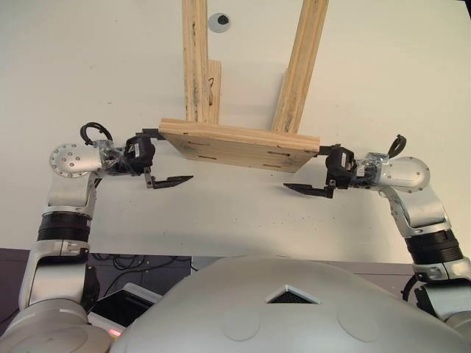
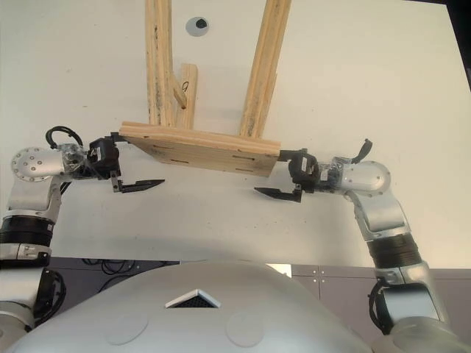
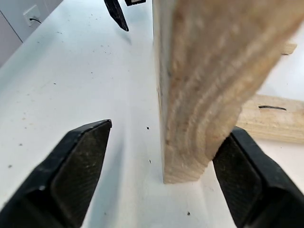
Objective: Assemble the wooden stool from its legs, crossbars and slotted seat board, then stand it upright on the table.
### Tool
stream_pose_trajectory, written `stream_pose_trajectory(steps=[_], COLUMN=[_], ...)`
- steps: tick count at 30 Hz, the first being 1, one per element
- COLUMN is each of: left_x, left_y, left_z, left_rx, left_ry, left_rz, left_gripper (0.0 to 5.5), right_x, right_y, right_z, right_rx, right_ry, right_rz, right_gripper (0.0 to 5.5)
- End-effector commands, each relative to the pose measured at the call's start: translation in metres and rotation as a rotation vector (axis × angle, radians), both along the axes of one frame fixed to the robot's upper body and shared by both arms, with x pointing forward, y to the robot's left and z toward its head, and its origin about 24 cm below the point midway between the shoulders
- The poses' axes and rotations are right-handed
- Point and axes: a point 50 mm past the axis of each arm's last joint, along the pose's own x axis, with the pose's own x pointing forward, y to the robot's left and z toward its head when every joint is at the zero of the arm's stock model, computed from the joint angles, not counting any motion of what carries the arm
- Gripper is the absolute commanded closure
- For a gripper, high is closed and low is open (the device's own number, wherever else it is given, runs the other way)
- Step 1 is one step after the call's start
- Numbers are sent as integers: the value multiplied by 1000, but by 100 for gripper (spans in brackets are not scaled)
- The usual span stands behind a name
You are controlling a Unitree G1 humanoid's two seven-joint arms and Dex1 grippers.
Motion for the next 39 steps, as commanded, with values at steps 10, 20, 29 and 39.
stream_pose_trajectory(steps=[10, 20, 29, 39], left_x=[14, 10, 31, 77], left_y=[-4, -3, -41, -37], left_z=[9, 4, 105, 145], left_rx=[5, -4, -563, -669], left_ry=[-81, -4, 572, 823], left_rz=[-67, -73, 231, 520], left_gripper=[216, 361, 369, 367], right_x=[8, 9, 20, 83], right_y=[3, 2, -7, -12], right_z=[-6, -5, 74, 136], right_rx=[4, 50, 546, 830], right_ry=[-38, 26, 586, 844], right_rz=[-17, -67, -335, -692], right_gripper=[411, 420, 416, 415])
